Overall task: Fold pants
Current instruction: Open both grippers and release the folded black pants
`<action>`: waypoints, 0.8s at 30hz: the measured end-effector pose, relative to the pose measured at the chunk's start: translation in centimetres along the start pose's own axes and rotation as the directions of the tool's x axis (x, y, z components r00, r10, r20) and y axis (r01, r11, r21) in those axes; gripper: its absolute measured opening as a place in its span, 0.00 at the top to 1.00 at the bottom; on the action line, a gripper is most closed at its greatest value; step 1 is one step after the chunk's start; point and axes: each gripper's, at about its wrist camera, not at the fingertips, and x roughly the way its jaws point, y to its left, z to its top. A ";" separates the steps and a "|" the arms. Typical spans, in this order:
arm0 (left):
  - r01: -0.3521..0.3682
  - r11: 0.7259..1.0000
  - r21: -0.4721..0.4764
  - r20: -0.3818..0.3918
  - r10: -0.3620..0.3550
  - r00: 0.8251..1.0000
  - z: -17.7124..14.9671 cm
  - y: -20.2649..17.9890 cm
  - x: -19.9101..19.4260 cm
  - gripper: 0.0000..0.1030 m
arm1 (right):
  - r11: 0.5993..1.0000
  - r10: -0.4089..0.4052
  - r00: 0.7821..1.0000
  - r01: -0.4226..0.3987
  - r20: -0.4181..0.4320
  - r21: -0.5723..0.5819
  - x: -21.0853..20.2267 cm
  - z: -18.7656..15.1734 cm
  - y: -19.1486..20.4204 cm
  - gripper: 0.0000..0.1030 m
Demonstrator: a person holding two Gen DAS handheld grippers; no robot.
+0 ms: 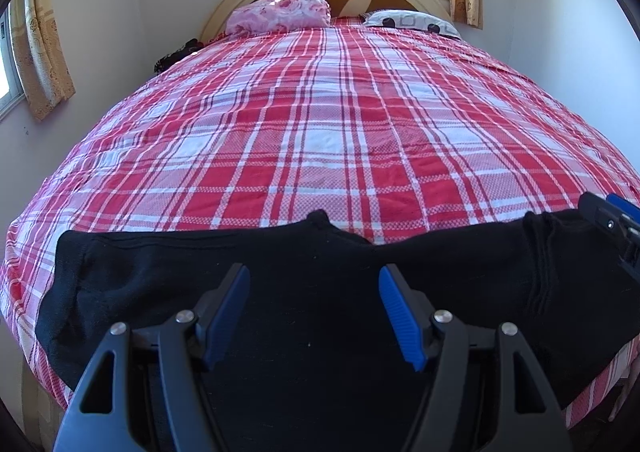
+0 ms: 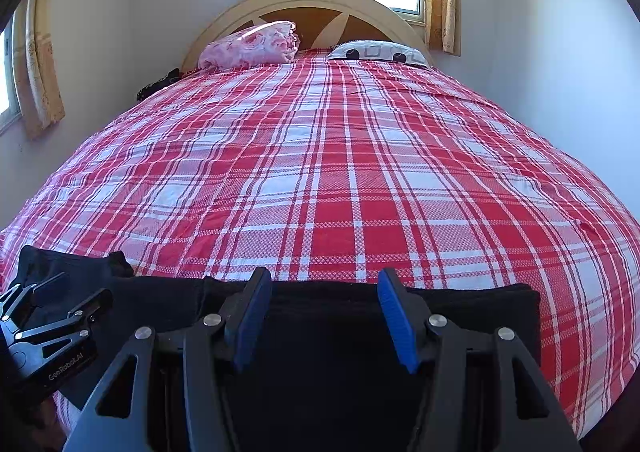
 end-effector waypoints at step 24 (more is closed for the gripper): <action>-0.041 0.999 -0.009 -0.030 0.040 0.999 -0.2 0.9 1.0 0.32 | 0.998 0.061 0.998 -0.061 -0.013 -0.016 0.1 -0.9 1.7 0.44</action>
